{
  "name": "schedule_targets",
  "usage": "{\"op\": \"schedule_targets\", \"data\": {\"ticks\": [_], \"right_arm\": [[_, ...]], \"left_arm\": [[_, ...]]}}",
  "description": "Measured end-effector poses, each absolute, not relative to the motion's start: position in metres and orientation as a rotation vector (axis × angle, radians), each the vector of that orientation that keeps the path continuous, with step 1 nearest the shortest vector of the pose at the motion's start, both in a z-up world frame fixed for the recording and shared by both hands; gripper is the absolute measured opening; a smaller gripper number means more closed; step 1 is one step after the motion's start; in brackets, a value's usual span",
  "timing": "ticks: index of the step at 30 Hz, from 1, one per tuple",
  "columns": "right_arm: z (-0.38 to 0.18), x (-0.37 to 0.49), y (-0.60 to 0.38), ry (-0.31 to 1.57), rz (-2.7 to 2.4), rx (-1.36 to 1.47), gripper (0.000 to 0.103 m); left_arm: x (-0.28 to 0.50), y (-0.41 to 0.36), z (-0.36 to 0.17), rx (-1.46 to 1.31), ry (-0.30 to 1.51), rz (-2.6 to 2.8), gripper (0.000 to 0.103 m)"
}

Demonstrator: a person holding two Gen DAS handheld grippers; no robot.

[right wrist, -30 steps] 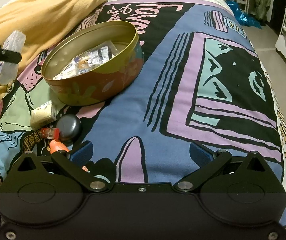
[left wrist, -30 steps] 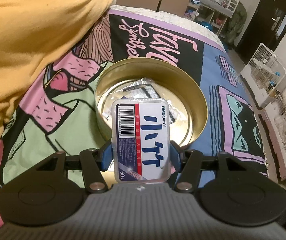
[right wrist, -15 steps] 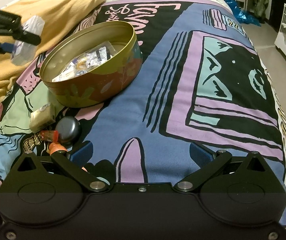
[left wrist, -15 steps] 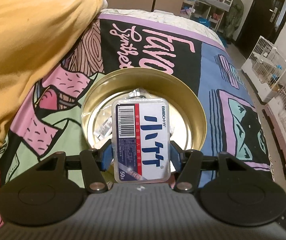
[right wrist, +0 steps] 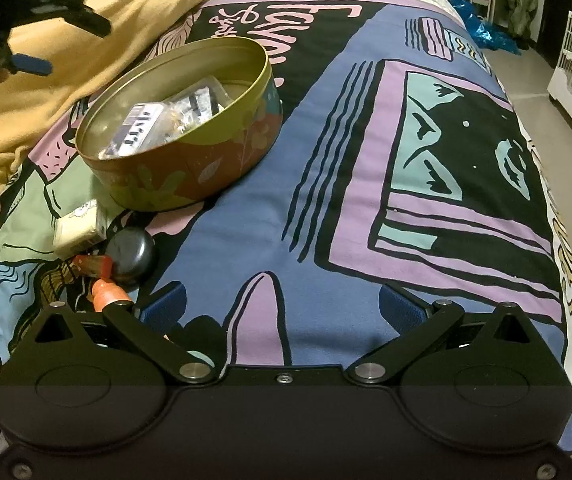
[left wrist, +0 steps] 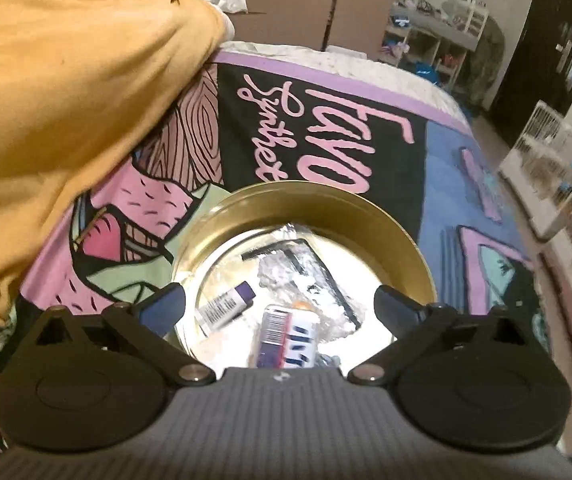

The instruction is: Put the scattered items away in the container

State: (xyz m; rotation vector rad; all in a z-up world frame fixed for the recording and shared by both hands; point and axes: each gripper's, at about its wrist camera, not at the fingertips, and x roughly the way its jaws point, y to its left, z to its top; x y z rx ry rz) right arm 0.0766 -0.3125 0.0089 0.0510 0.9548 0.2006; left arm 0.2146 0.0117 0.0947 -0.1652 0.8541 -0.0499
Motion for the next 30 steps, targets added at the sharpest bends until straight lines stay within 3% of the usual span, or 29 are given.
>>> {"op": "schedule_targets", "data": {"ticks": [18, 30], "right_arm": [[0.000, 0.065, -0.265, 1.019, 0.406, 0.040, 0.103], [-0.016, 0.068, -0.205, 1.062, 0.526, -0.127, 0.103]], "left_arm": [[0.095, 0.095, 0.041, -0.089, 0.909, -0.032, 0.103], [0.035, 0.122, -0.003, -0.142, 0.936, -0.004, 0.103]]}}
